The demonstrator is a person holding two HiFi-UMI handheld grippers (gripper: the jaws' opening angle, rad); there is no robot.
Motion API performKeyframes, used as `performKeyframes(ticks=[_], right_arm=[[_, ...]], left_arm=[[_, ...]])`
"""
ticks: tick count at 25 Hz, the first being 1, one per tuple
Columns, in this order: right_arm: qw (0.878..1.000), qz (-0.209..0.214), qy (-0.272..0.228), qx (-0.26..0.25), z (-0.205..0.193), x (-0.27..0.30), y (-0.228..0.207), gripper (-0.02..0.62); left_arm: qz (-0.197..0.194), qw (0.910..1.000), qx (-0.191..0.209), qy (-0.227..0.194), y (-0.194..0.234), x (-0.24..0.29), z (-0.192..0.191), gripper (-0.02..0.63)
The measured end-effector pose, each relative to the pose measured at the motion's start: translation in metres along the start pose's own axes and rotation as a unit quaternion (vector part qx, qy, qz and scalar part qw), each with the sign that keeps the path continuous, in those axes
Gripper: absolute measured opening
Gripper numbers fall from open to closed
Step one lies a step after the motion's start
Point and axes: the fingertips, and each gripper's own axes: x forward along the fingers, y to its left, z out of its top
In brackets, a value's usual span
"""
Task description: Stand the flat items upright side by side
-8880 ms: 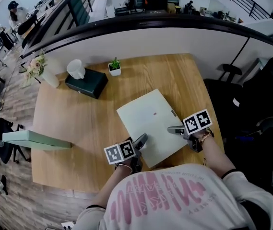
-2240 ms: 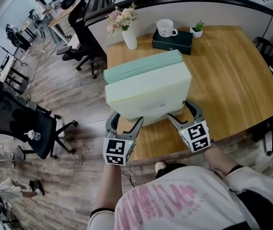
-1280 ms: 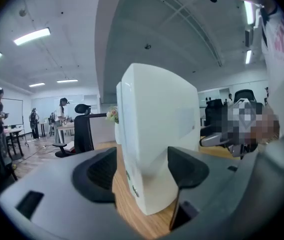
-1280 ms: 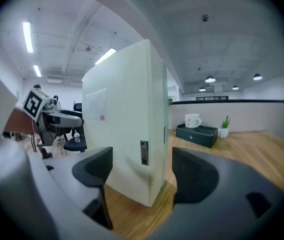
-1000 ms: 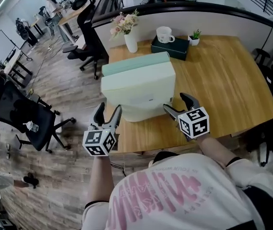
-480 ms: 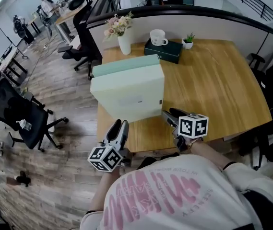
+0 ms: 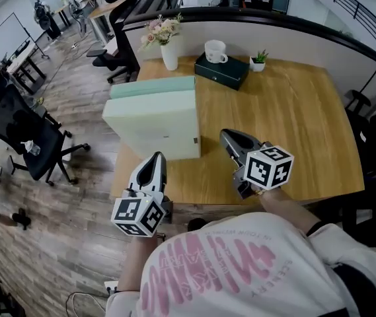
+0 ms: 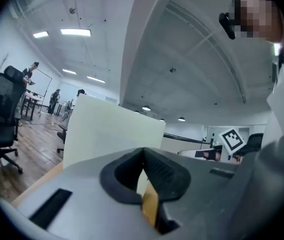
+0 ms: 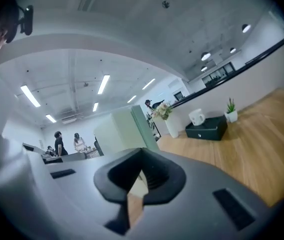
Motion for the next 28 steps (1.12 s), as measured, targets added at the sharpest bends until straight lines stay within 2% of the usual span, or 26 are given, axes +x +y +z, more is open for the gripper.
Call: performKeyframes(ticks=[2, 6, 10, 16, 28], right_arm=[[1.0, 0.016, -0.005, -0.015, 0.013, -0.009, 0.0, -0.002], [1.0, 0.026, 0.003, -0.007, 0.021, -0.023, -0.005, -0.003], [0.999, 0.024, 0.02, -0.041, 0.015, -0.036, -0.005, -0.003], [0.994, 0.028, 0.036, -0.095, 0.005, -0.056, -0.004, -0.003], [0.991, 0.022, 0.054, -0.116, -0.008, -0.07, -0.009, -0.003]], left_arm=[[0.023, 0.9997, -0.005, -0.005, -0.013, 0.001, 0.001, 0.002], [0.077, 0.996, -0.039, -0.024, -0.029, -0.008, 0.0, 0.002], [0.102, 0.9939, -0.034, -0.026, -0.043, -0.017, -0.006, 0.002], [0.11, 0.9932, -0.033, -0.019, -0.061, -0.023, -0.013, 0.002], [0.116, 0.9923, -0.039, -0.013, -0.072, -0.032, -0.023, 0.002]])
